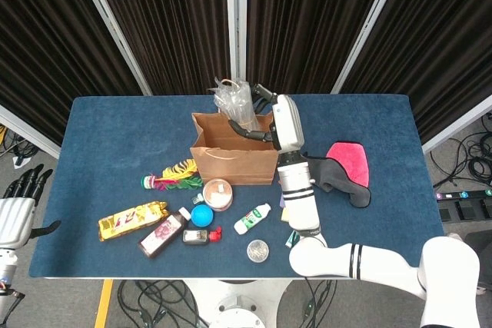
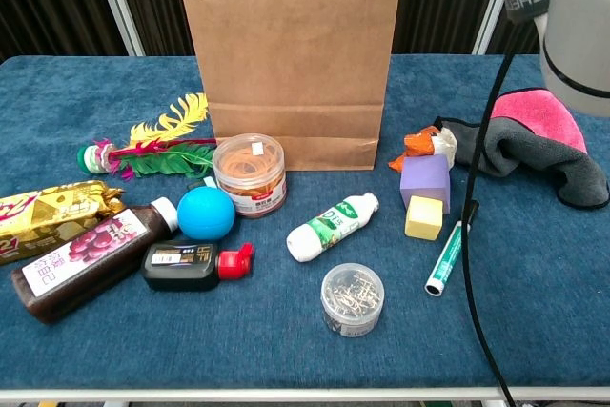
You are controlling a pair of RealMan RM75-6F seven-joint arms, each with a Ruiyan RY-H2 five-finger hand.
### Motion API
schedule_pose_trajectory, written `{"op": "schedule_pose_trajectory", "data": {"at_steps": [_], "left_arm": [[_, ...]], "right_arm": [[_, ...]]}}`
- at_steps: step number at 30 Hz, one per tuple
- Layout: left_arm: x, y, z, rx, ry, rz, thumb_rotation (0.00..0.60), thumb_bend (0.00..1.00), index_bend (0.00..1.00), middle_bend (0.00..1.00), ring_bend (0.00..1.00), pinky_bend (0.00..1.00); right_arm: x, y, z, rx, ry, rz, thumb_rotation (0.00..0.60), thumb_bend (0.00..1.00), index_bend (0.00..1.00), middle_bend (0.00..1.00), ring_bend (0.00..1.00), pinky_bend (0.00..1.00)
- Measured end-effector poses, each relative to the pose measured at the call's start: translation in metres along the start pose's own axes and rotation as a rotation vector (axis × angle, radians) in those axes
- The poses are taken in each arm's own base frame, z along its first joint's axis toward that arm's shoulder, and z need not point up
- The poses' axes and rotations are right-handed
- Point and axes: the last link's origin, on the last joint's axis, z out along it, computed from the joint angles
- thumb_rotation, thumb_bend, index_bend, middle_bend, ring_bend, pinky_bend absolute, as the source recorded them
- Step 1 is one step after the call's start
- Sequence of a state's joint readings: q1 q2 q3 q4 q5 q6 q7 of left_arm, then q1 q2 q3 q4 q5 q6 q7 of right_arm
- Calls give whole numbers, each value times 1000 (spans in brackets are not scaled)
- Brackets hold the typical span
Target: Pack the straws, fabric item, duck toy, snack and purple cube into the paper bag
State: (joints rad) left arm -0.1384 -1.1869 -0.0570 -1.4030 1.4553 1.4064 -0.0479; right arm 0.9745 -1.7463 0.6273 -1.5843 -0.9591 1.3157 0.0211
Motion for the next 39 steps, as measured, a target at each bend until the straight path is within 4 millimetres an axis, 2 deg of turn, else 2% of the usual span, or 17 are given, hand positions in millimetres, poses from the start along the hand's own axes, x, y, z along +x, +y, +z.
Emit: {"op": "schedule_pose_trajectory", "data": {"at_steps": [4, 6, 8, 10, 12, 14, 25, 31, 34, 37, 39], "left_arm": [[2, -1, 0, 4, 6, 0, 600, 64, 84, 34, 0, 165], [2, -1, 0, 5, 6, -1, 600, 64, 84, 34, 0, 165], [2, -1, -1, 3, 5, -1, 600, 64, 84, 34, 0, 165], [1, 0, 0, 0, 4, -2, 600, 65, 84, 34, 0, 165], [0, 0, 0, -2, 2, -2, 600, 65, 84, 34, 0, 165], [0, 0, 0, -2, 2, -1, 600, 64, 84, 34, 0, 165], [-2, 0, 1, -1, 1, 1, 600, 64, 84, 34, 0, 165], [-1, 1, 1, -3, 1, 0, 600, 64, 84, 34, 0, 165], [-1, 1, 1, -3, 4, -2, 600, 64, 84, 34, 0, 165], [-1, 0, 0, 4, 4, -11, 600, 64, 84, 34, 0, 165], [-2, 0, 0, 5, -3, -14, 600, 63, 84, 34, 0, 165]], "right_arm": [[-4, 6, -4, -15, -17, 1, 600, 233, 711, 555, 461, 557], [-6, 8, -5, -20, -25, 1, 600, 212, 675, 536, 447, 542], [-8, 9, -6, -23, -45, 0, 600, 143, 568, 499, 383, 479], [-11, 10, -6, -22, -70, -1, 600, 48, 400, 421, 262, 340], [-12, 10, -6, -13, -101, -7, 600, 5, 277, 332, 163, 222], [-12, 10, -6, 4, -121, -16, 600, 0, 218, 274, 101, 156], [-6, 13, -2, 37, -148, -34, 600, 0, 193, 235, 60, 128], [-1, 0, -4, 104, -143, -38, 600, 0, 193, 238, 66, 128], [8, -14, -7, 166, -136, -56, 600, 0, 193, 245, 79, 129], [27, -27, -14, 235, -110, -124, 600, 0, 193, 258, 94, 139], [47, -27, -22, 257, -77, -207, 600, 0, 193, 266, 102, 143]]}}
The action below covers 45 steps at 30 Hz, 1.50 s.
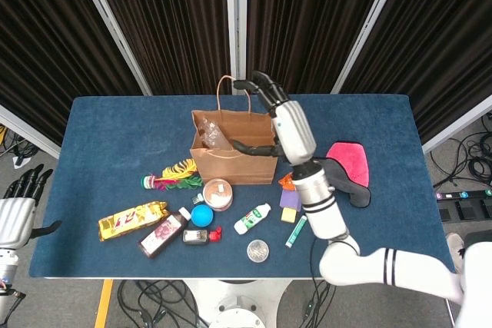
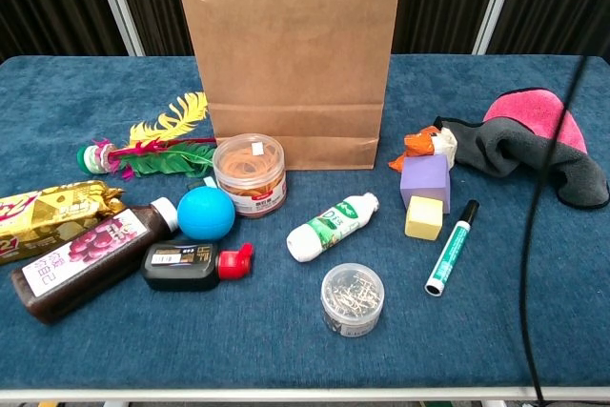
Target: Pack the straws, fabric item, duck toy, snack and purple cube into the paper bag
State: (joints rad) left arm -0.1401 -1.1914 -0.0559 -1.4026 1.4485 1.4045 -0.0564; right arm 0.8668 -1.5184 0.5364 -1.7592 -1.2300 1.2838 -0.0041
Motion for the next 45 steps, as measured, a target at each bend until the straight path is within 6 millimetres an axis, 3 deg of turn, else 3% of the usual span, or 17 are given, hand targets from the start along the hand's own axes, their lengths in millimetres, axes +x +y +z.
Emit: {"op": "schedule_pose_trajectory", "data": {"at_steps": [3, 8, 11, 15, 21, 29, 32, 39, 45], "left_arm": [[-3, 1, 1, -8, -14, -2, 600, 64, 84, 34, 0, 165], [-8, 8, 3, -33, -25, -14, 600, 64, 84, 34, 0, 165], [-11, 10, 2, -38, -31, -15, 600, 64, 84, 34, 0, 165], [-11, 9, -1, -35, -37, -13, 600, 63, 85, 34, 0, 165], [-12, 9, -4, -37, -40, -12, 600, 64, 84, 34, 0, 165], [-13, 6, -5, -35, -48, -1, 600, 64, 84, 34, 0, 165], [-13, 5, -5, -34, -52, 1, 600, 64, 85, 34, 0, 165], [-17, 3, -4, -36, -63, 8, 600, 63, 85, 34, 0, 165], [-12, -2, -1, -27, -49, 15, 600, 65, 85, 34, 0, 165]], "right_arm": [[29, 16, -25, -35, 19, -161, 600, 0, 204, 270, 111, 146], [68, 60, -82, -180, -24, -408, 600, 0, 297, 284, 173, 209], [77, 85, -112, -259, -95, -505, 600, 0, 321, 298, 190, 232], [80, 111, -132, -319, -182, -598, 600, 0, 321, 281, 151, 219], [76, 154, -158, -454, -323, -674, 600, 0, 192, 170, 6, 7], [43, 206, -187, -628, -369, -670, 600, 0, 118, 111, 0, 0], [31, 221, -196, -678, -365, -649, 600, 0, 62, 44, 0, 0], [15, 239, -206, -755, -323, -541, 600, 0, 0, 0, 0, 0], [14, 238, -194, -755, -255, -478, 600, 0, 0, 0, 0, 0]]}}
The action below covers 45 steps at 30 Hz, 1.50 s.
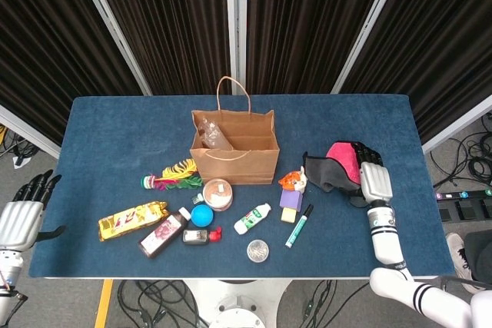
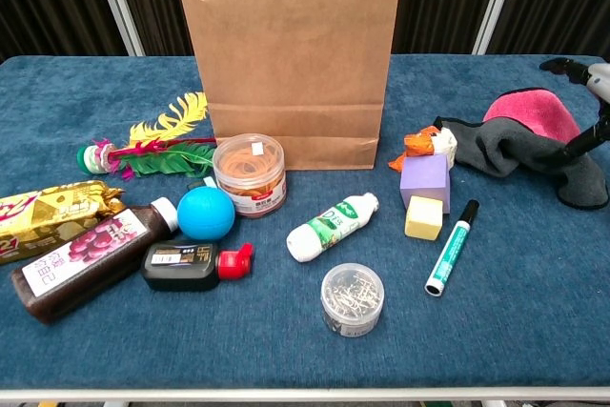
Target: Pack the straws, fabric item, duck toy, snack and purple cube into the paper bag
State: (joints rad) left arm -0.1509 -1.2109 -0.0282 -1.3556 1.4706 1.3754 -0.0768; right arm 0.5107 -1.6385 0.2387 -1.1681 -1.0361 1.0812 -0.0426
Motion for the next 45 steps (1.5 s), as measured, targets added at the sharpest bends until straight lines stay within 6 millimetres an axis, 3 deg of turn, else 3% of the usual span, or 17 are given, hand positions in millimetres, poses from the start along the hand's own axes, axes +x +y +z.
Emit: {"op": "schedule_pose_trajectory", "data": {"at_steps": [12, 25, 40, 42, 45], "left_arm": [[-7, 1, 3, -8, -31, 12, 600, 64, 84, 34, 0, 165], [-9, 2, 7, -15, -43, 32, 600, 65, 84, 34, 0, 165], [-10, 2, 8, -9, -52, 41, 600, 64, 85, 34, 0, 165], [-10, 3, 8, -9, -52, 42, 600, 64, 84, 34, 0, 165], [-10, 2, 8, -7, -54, 45, 600, 64, 84, 34, 0, 165]], "right_arm": [[0, 14, 13, -123, -16, -29, 600, 0, 0, 0, 0, 0], [-5, 24, 28, -195, -52, 52, 600, 0, 0, 0, 0, 0], [-22, 8, 44, -177, -144, 136, 600, 0, 0, 5, 0, 0], [-23, 4, 43, -159, -144, 139, 600, 0, 0, 43, 0, 30], [-26, -2, 41, -128, -146, 140, 600, 0, 26, 139, 36, 168]]}}
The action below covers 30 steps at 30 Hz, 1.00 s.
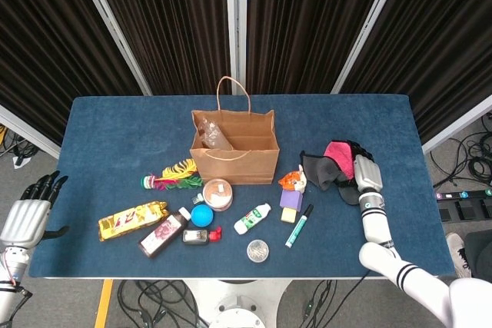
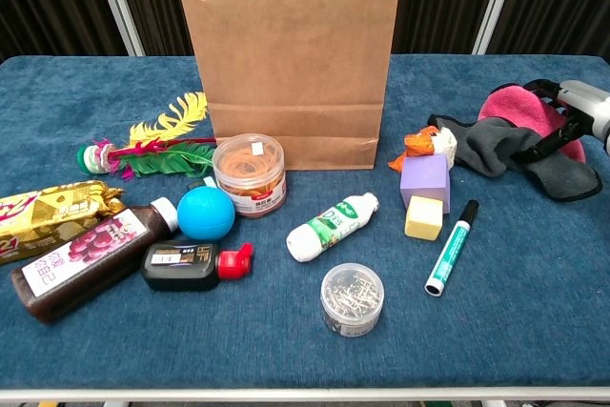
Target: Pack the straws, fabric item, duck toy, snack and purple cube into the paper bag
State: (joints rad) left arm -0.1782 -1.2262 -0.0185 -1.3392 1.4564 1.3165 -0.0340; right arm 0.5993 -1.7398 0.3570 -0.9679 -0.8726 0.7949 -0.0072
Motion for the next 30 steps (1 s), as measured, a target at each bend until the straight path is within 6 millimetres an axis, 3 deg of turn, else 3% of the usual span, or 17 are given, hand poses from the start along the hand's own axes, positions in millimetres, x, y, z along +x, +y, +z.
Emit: {"op": "schedule_pose_trajectory", "data": {"at_steps": [4, 8, 15, 20, 30], "left_arm": [[0, 0, -1, 2, -2, -4, 600, 65, 84, 34, 0, 165], [-1, 1, -2, -1, -2, -5, 600, 64, 85, 34, 0, 165], [2, 0, -3, 1, 5, -13, 600, 64, 84, 34, 0, 165], [1, 1, -3, -3, 2, -15, 600, 64, 85, 34, 0, 165], [4, 2, -3, -2, 9, -24, 600, 64, 85, 34, 0, 165]], "right_arm": [[-8, -2, -6, 17, -23, 10, 600, 0, 152, 215, 138, 355], [-13, 1, -9, 7, -39, 6, 600, 16, 256, 253, 190, 453], [-10, 0, -12, 13, -8, 9, 600, 169, 504, 429, 387, 623], [-8, -5, -16, 42, 24, -13, 600, 247, 644, 535, 498, 700], [-4, -18, -26, 100, 47, -16, 600, 379, 747, 617, 580, 785]]}}
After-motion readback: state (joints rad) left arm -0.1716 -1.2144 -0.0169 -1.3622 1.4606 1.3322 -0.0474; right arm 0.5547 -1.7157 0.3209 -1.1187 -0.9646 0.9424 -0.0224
